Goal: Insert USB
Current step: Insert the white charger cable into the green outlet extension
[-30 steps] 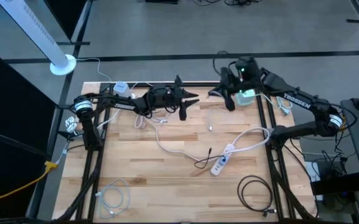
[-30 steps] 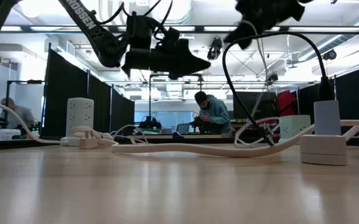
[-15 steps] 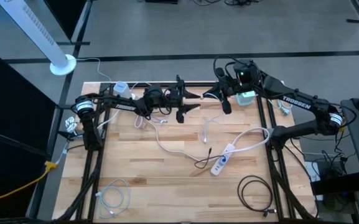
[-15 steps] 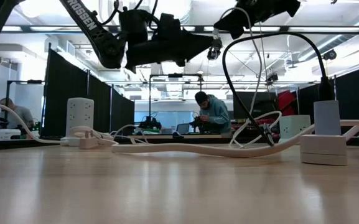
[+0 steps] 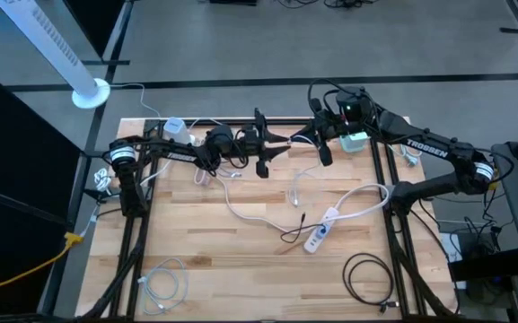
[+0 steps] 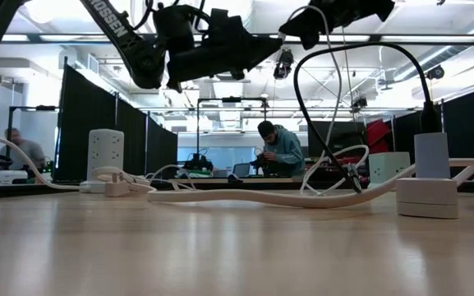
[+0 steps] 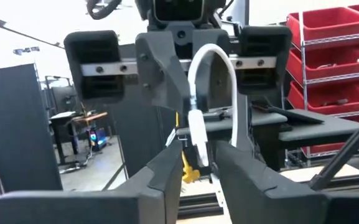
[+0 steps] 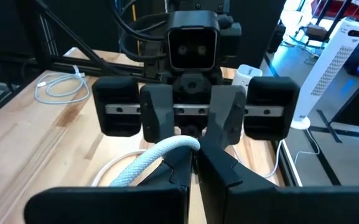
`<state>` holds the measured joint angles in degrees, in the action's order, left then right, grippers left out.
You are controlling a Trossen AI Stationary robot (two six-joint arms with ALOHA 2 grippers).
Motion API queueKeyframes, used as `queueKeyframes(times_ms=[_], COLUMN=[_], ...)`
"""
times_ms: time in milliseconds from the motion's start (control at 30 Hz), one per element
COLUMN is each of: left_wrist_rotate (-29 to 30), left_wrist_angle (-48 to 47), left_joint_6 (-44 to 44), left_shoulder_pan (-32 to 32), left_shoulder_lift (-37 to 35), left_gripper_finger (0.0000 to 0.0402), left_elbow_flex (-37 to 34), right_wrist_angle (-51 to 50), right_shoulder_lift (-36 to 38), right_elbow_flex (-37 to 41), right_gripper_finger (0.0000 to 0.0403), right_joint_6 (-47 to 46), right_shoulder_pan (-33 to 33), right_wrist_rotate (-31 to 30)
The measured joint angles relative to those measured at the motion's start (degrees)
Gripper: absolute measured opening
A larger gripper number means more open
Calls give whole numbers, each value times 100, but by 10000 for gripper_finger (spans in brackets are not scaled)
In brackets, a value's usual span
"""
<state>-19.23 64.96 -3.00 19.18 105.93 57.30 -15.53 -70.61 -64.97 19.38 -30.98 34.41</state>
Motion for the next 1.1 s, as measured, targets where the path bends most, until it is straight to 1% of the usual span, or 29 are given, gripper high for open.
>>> queueKeyframes(times_ms=[67,200,233,267,333,400,500,600,700,800,933,1100], left_wrist_rotate=[-1,4,8,41,174,185,204,225,230,236,378,392], left_wrist_angle=[-8,-114,-133,-145,-148,-165,-330,-790,-1210,-1488,-1711,-1746], left_joint_6=[4,12,15,13,6,-38,-147,-389,-570,-665,-696,-696], left_shoulder_pan=[-4,-4,-4,0,-4,-4,-2,0,4,4,0,4], left_shoulder_lift=[0,0,0,0,-2,-1,-10,-76,-129,-129,-131,-131], left_gripper_finger=[74,21,10,7,4,3,3,2,2,2,2,2], left_elbow_flex=[0,0,0,0,0,0,0,0,0,0,0,0], right_wrist_angle=[0,-7,-13,-15,-44,-67,-228,-570,-1323,-1891,-2212,-2535], right_shoulder_lift=[0,0,0,0,0,0,8,39,-7,-163,-368,-742], right_elbow_flex=[0,0,0,0,0,0,0,-10,-249,-517,-777,-971], right_gripper_finger=[1,1,1,1,1,5,29,60,89,109,128,144], right_joint_6=[-4,-84,-131,-165,-187,-235,-349,-405,-131,43,244,570], right_shoulder_pan=[0,7,13,13,11,18,24,24,35,37,73,249], right_wrist_rotate=[0,-64,-95,-115,-119,-142,-210,-458,-636,-658,-711,-1194])
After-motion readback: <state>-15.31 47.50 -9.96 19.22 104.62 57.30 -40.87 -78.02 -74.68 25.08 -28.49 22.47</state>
